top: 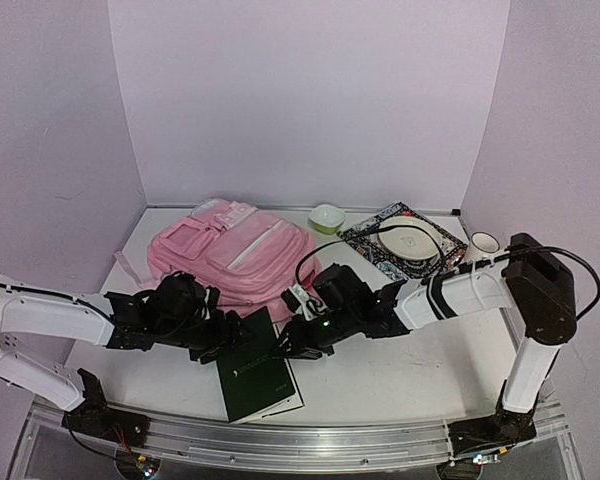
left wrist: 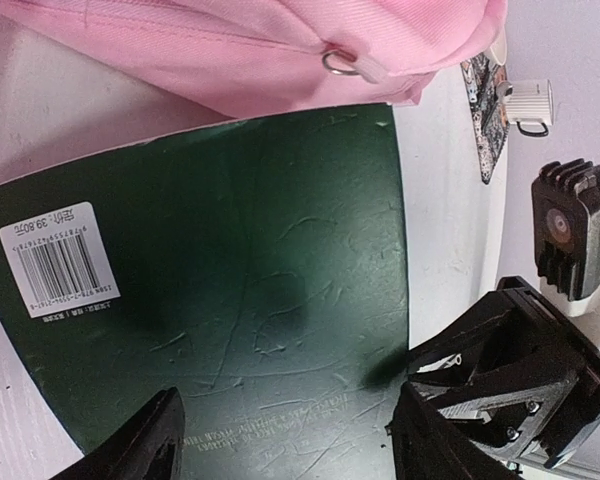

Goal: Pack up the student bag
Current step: Pick up the book from the center of the board.

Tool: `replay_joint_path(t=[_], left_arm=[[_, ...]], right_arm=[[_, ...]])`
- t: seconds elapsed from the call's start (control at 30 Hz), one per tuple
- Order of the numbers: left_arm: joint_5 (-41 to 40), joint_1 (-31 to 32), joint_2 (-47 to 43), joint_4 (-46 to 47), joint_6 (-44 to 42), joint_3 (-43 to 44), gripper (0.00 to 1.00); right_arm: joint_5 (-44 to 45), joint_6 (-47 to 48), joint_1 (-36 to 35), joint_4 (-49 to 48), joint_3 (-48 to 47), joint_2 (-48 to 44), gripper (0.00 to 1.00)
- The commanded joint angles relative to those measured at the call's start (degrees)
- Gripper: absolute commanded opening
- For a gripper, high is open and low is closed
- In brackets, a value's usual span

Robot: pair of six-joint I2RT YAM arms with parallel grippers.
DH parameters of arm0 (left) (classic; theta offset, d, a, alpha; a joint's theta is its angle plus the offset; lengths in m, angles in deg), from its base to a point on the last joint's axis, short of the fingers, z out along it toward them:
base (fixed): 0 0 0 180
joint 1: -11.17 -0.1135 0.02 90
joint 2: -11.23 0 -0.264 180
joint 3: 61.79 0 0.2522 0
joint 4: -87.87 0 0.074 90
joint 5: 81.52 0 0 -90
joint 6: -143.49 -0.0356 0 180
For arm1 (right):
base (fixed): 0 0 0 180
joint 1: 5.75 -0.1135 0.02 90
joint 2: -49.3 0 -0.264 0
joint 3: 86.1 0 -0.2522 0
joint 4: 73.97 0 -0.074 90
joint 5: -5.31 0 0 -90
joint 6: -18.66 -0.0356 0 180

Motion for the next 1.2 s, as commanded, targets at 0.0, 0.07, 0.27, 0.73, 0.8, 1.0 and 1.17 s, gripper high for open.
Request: replay_joint_path(t=[0.0, 0.07, 0.27, 0.73, 0.8, 1.0, 1.17], left_arm=[[0.48, 0.21, 1.32, 2.05, 0.47, -0.68, 0.72], [0.59, 0.21, 1.99, 2.03, 0.07, -0.45, 0.72], [-2.39, 0.21, -0.64, -0.20, -1.46, -0.57, 0.74], [-12.17, -0.17, -12.49, -6.40, -3.57, -1.36, 0.94], [-12.42, -0.50, -12.81, -6.51, -3.78, -1.49, 0.97], [-7.44, -3.68, -14.35, -0.10, -5.25, -3.45, 1.00], [0.70, -6.59, -15.53, 11.63, -5.52, -6.21, 0.99]], right_arm=[[-1.07, -2.00, -0.11, -4.79, 0.35, 0.22, 0.23], [-1.36, -2.91, 0.08, -5.95, 0.30, 0.83, 0.17], [-3.25, -6.44, 1.42, -11.62, 2.50, 0.92, 0.00], [-10.47, -15.24, 6.49, -29.69, 11.43, -9.54, 0.00], [-10.88, -15.37, 7.20, -30.41, 12.37, -11.82, 0.00], [-11.95, -15.05, 9.26, -30.66, 14.35, -18.16, 0.00], [-12.37, -14.28, 10.05, -30.70, 14.59, -21.80, 0.00]])
